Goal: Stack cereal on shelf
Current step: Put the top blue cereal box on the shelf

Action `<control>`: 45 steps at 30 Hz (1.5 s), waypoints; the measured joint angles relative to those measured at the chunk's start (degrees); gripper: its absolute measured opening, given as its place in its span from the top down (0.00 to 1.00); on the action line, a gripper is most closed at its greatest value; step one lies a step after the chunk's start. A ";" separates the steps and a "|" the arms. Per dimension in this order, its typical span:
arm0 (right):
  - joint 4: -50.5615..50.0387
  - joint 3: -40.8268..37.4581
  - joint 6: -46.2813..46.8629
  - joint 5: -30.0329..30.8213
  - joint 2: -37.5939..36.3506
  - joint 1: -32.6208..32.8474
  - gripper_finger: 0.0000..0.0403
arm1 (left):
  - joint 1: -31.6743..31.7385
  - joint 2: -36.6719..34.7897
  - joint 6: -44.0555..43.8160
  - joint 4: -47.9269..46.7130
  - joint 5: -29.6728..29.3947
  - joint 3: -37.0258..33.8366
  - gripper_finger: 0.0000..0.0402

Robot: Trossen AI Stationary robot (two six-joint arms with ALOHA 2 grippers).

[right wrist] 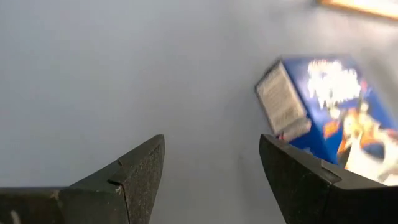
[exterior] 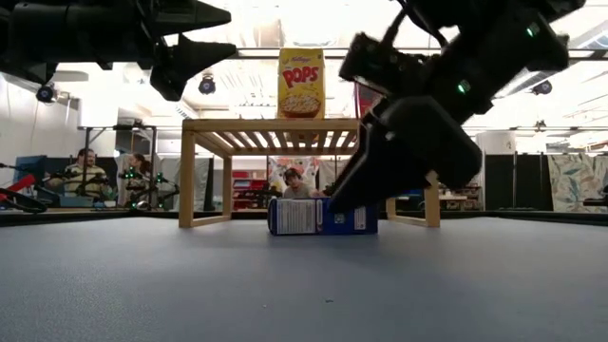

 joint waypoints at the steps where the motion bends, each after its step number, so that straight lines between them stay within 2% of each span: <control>1: -0.36 0.57 -1.27 -0.02 -0.04 -0.18 0.37 | 0.00 0.00 -0.86 -0.61 0.05 0.00 0.45; 6: -4.20 2.68 -4.84 -0.02 -0.31 -2.17 0.37 | 0.00 0.00 -1.97 -4.66 1.63 0.00 0.45; 15: -10.16 4.20 -8.03 -1.54 -3.44 -5.27 0.37 | 0.00 0.00 -0.87 -4.89 1.51 0.00 0.45; 19: -10.79 4.45 -8.66 -10.74 -5.24 -8.18 0.35 | 0.00 0.00 -0.96 -4.94 1.51 0.00 0.45; 23: -11.63 4.47 -9.94 -21.64 -5.71 -11.94 0.28 | 0.00 0.00 -1.09 -4.91 1.52 0.00 0.45; 25: -12.59 4.45 -10.01 -23.90 -5.71 -13.56 0.24 | 0.00 0.00 -1.09 -4.90 1.51 0.00 0.45; 32: -13.60 4.45 -11.08 -23.71 -5.94 -15.62 0.09 | 0.00 0.00 -1.09 -4.92 1.51 0.00 0.45; 37: -14.18 4.67 -12.78 -17.54 -6.06 -15.64 0.08 | 0.00 0.00 -1.09 -4.92 1.51 0.00 0.46; 45: -14.51 4.36 -12.76 -16.95 -4.88 -17.83 0.08 | 0.00 0.00 -1.11 -4.90 1.51 0.00 0.45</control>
